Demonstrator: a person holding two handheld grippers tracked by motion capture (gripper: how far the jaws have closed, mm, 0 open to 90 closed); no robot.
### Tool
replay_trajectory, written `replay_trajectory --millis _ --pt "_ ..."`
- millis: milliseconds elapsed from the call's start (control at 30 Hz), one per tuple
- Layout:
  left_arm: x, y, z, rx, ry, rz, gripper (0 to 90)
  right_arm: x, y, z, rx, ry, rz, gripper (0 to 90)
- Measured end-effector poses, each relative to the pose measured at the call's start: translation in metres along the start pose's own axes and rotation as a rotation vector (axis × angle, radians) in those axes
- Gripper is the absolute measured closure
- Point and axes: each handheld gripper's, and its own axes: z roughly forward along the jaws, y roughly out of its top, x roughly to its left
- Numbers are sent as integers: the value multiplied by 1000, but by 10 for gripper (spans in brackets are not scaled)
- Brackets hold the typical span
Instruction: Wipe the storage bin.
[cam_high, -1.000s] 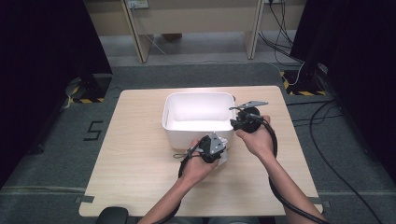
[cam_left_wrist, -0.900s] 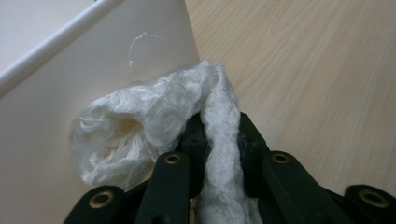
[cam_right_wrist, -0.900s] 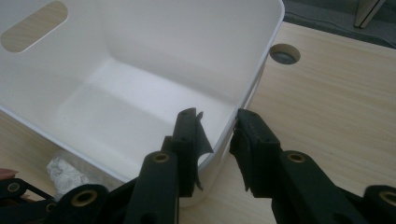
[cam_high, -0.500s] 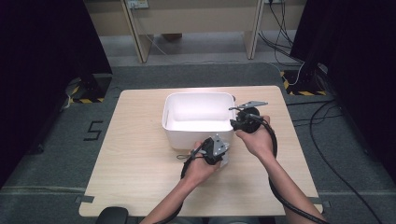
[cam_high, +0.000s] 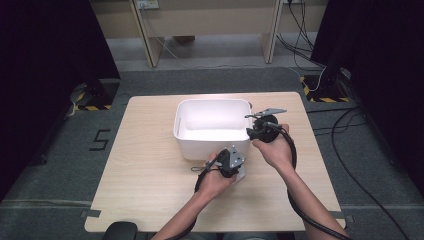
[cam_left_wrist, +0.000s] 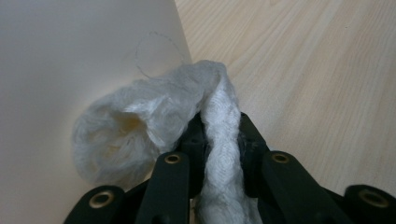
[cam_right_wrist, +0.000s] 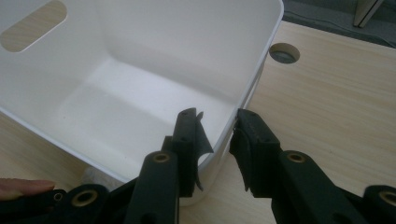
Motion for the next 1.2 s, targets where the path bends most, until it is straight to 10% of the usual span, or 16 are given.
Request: replay_trajectory --millis 1200 --pt "0 23 -20 -63 22 6 775 1 0 0 2 -9 7 708"
